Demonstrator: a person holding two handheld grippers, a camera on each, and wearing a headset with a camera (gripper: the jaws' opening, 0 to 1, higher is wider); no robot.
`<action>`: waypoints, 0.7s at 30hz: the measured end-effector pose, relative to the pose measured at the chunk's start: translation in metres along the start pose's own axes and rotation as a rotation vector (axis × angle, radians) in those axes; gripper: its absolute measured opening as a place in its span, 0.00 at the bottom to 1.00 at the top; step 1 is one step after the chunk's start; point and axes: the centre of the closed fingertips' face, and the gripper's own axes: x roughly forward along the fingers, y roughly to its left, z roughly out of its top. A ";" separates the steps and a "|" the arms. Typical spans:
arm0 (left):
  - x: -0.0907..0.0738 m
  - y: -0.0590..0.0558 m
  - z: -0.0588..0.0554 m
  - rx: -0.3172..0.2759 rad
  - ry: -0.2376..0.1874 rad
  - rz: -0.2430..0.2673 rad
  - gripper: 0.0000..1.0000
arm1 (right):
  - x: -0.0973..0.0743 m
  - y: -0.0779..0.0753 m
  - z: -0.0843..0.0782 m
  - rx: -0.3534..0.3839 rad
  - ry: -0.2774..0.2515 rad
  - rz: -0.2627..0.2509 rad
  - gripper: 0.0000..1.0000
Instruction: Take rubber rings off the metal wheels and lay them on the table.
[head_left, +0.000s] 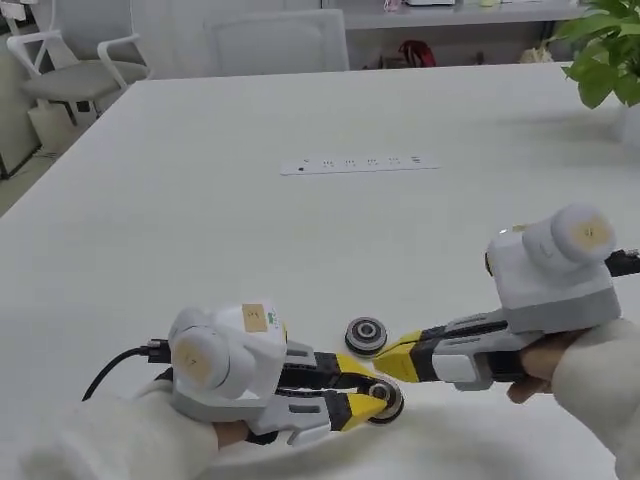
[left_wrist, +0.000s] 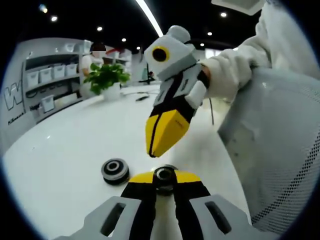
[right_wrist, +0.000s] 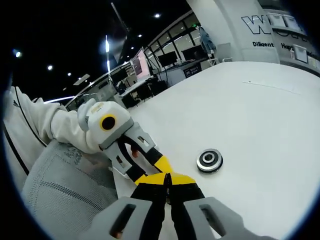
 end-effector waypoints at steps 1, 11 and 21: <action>0.000 0.000 0.000 0.000 0.000 0.000 0.14 | -0.003 -0.010 -0.008 -0.021 0.032 -0.042 0.00; 0.001 0.001 -0.001 0.002 -0.001 -0.003 0.14 | -0.006 -0.024 -0.036 -0.153 0.170 -0.065 0.07; 0.001 0.001 0.000 0.002 -0.004 -0.004 0.14 | 0.001 -0.017 -0.047 -0.228 0.214 -0.032 0.18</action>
